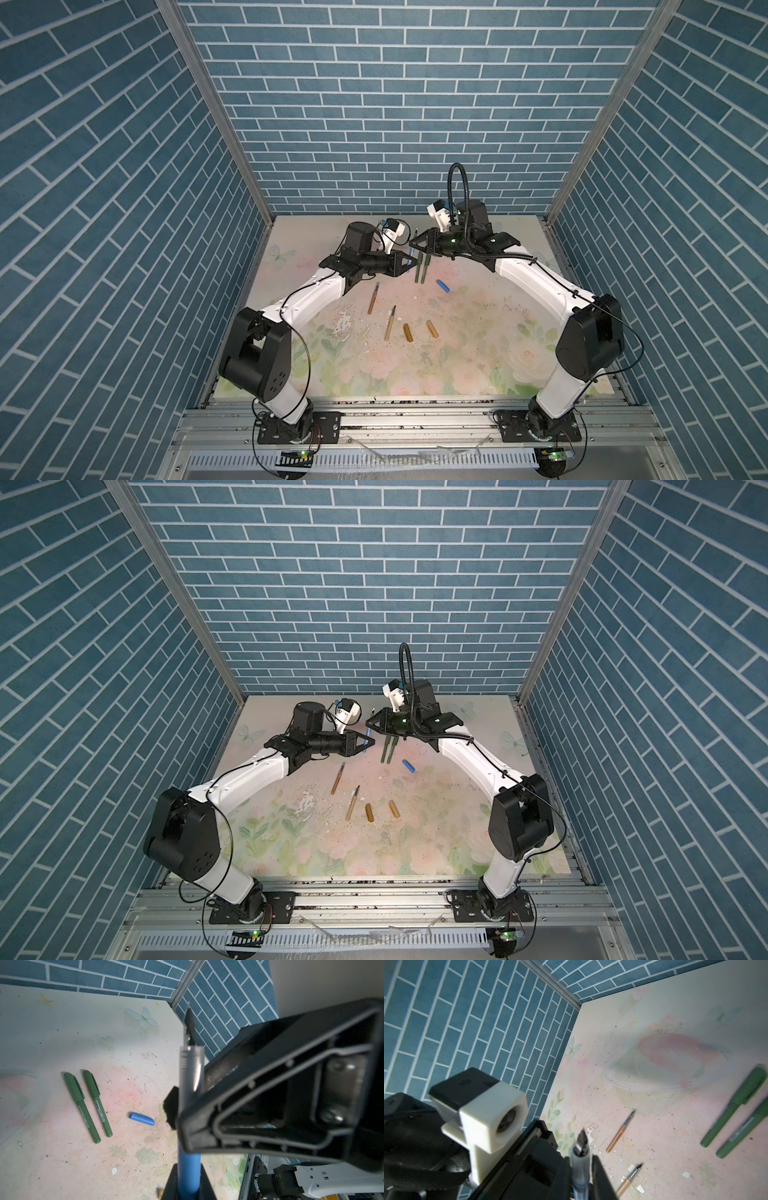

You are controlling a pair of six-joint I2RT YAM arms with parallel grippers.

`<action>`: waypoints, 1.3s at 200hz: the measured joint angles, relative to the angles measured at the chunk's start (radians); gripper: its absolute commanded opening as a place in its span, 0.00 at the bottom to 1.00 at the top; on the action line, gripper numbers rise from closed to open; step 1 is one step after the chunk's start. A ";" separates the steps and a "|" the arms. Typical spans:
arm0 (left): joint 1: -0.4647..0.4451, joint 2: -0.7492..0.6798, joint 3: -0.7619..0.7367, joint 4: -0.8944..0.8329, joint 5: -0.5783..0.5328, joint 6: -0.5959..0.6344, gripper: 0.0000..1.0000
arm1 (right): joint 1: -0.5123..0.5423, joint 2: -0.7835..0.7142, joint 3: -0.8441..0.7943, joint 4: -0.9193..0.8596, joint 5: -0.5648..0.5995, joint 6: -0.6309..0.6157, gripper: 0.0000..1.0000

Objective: Insert the pens into the pen caps
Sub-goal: 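Move the right gripper back over the blue cap while the left holds the pen upright, then lower the right gripper onto the blue cap and close on it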

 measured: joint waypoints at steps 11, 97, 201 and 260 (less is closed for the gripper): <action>-0.001 0.000 0.000 0.000 -0.015 0.000 0.02 | 0.002 -0.008 0.000 -0.019 0.005 -0.008 0.43; -0.001 -0.184 -0.209 0.225 -0.169 -0.023 0.01 | -0.167 -0.311 -0.168 -0.209 0.282 -0.140 0.46; -0.028 -0.189 -0.224 0.330 -0.156 -0.070 0.01 | -0.151 0.264 -0.131 -0.411 0.335 -0.277 0.48; -0.028 -0.189 -0.224 0.327 -0.151 -0.073 0.00 | -0.131 0.321 -0.063 -0.420 0.429 -0.283 0.44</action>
